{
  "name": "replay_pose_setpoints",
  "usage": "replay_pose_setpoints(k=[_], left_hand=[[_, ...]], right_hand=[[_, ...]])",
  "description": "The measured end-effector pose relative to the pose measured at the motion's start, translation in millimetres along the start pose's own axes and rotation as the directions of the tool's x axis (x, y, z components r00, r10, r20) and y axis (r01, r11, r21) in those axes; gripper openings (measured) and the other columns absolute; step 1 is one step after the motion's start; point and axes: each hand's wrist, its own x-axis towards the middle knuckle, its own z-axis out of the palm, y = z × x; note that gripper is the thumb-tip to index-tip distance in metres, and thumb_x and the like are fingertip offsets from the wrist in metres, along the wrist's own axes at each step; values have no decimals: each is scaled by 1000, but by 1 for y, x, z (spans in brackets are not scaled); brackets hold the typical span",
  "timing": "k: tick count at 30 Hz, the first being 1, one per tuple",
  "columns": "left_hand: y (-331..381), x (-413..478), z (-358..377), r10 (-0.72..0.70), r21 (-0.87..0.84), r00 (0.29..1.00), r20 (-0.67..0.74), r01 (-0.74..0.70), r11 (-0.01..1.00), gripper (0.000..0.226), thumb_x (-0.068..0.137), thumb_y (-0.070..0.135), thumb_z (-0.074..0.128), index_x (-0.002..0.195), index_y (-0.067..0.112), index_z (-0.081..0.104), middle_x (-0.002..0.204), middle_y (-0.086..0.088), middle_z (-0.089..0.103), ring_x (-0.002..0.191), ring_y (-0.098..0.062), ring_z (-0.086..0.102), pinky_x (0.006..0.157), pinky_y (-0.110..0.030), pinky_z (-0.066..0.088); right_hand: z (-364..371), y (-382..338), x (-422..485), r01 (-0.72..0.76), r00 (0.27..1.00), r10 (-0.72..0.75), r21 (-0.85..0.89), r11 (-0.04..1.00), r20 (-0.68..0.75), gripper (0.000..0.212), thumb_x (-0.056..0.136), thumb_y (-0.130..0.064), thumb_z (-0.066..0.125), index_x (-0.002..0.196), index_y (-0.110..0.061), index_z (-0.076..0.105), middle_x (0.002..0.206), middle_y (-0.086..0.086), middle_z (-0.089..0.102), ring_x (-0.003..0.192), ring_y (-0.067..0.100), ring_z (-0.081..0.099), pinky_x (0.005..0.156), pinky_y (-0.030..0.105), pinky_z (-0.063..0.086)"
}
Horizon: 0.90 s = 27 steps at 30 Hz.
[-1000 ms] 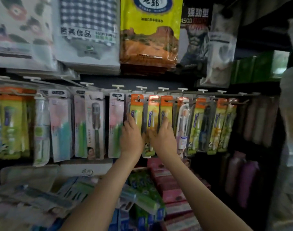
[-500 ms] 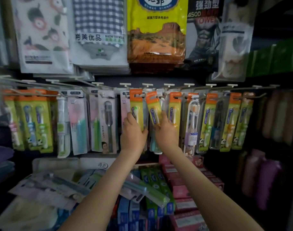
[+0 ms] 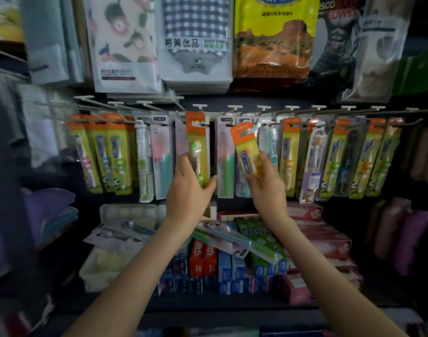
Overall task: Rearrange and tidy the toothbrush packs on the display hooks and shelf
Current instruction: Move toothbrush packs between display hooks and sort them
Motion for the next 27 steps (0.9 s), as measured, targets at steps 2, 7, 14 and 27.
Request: replay_pose_setpoints(k=[2,7,14,27], left_hand=[[-19,-1,-26,-22,11,999,-28,22,1000,71,86,42,63,136,4,31,122,-13,52,96,-29,60,64,-32,50],[-78,2,-100,-94,21,990,-101,97,995,68,85,38,65,135,6,33,126,-13,51,107,-32,56,70,-31,40],[-153,12,-186,-99,35,968,-229,110,993,64,79,28,73,129,4,42,122,-17,55,109,-36,55,78,-38,43],[-235,40,-237,-33,59,961,-275,52,997,65,80,32,72,130,4,40,120,-14,50,107,-33,55,79,-37,46]], right_hand=[[22,-25,-8,113,990,-112,-12,993,87,57,95,-14,53,146,-19,29,131,6,47,101,14,51,76,18,36],[85,-88,-14,262,940,-244,-48,964,238,56,94,-13,54,145,-15,32,120,8,46,96,23,51,69,23,34],[172,-163,-21,364,882,-322,-65,929,343,54,94,-16,52,144,-17,31,125,7,46,102,28,53,73,36,44],[257,-207,10,262,956,-203,-309,914,211,54,94,-9,48,144,-10,27,129,15,45,106,33,52,60,32,39]])
